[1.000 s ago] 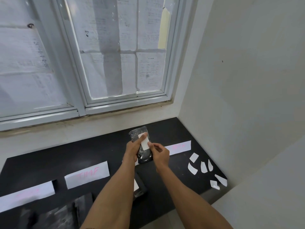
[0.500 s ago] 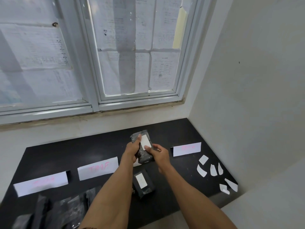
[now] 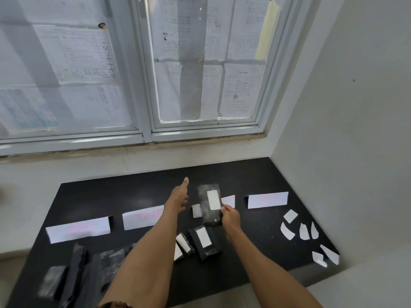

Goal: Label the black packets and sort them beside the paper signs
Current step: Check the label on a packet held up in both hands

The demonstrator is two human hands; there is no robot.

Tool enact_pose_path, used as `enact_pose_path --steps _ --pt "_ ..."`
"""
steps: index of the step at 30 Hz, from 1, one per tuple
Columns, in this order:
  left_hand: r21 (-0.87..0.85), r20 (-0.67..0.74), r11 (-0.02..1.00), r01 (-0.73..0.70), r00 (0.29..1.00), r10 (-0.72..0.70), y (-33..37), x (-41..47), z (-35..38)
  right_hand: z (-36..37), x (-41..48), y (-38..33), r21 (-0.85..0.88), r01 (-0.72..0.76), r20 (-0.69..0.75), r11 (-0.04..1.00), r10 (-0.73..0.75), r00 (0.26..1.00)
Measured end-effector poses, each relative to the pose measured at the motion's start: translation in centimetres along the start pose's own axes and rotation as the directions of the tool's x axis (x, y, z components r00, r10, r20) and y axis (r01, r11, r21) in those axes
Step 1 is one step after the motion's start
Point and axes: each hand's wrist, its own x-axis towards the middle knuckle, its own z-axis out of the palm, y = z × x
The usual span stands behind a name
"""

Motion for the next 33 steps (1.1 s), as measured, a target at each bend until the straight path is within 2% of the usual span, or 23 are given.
enact_pose_path --steps 5,10,13,15,17,19,21,23,25,29,33 --pt "0.212 -0.130 0.977 0.024 0.992 0.003 -2.2 0.5 -5.3 -2.9 0.4 6.4 -0.301 -0.199 -0.137 0.932 0.165 0.977" --pt "0.164 -0.246 0.983 0.076 0.969 -0.034 -5.2 0.1 -10.3 -3.4 0.8 9.1 -0.415 -0.320 -0.213 0.852 0.251 0.944" --pt "0.131 -0.312 0.988 0.079 0.950 -0.035 -6.9 -0.4 -12.7 -2.6 0.9 8.7 -0.527 -0.325 -0.240 0.785 0.230 0.943" --pt "0.134 -0.366 0.987 0.087 0.930 -0.032 -8.1 -0.8 -14.0 -1.2 0.5 7.9 -0.678 -0.326 -0.278 0.659 0.181 0.943" --pt "0.134 -0.407 0.987 0.086 0.913 -0.025 -9.3 -1.2 -15.1 0.8 -0.1 7.0 -0.790 -0.252 -0.274 0.559 0.047 0.961" --pt "0.165 -0.436 0.984 0.073 0.900 0.006 -10.2 -1.8 -16.1 3.9 -0.9 6.6 -0.808 -0.076 -0.142 0.585 -0.068 0.988" --pt "0.219 -0.469 0.973 0.067 0.882 0.045 -11.1 -2.4 -16.9 7.6 -2.3 6.7 -0.748 0.097 0.052 0.656 -0.087 0.995" --pt "0.243 -0.510 0.967 0.070 0.858 0.066 -11.9 -3.1 -17.9 11.8 -4.8 7.0 -0.649 0.197 0.226 0.735 -0.062 0.972" --pt "0.250 -0.535 0.965 0.081 0.842 0.068 -12.4 -3.5 -18.6 15.1 -7.6 7.3 -0.576 0.293 0.371 0.763 -0.075 0.926" --pt "0.270 -0.580 0.955 0.121 0.812 0.061 -13.5 -4.6 -20.6 21.0 -12.5 8.6 -0.614 0.408 0.558 0.675 0.006 0.830" --pt "0.237 -0.608 0.963 0.129 0.793 0.044 -14.8 -5.7 -22.0 24.0 -15.0 9.5 -0.714 0.503 0.623 0.487 0.115 0.774"
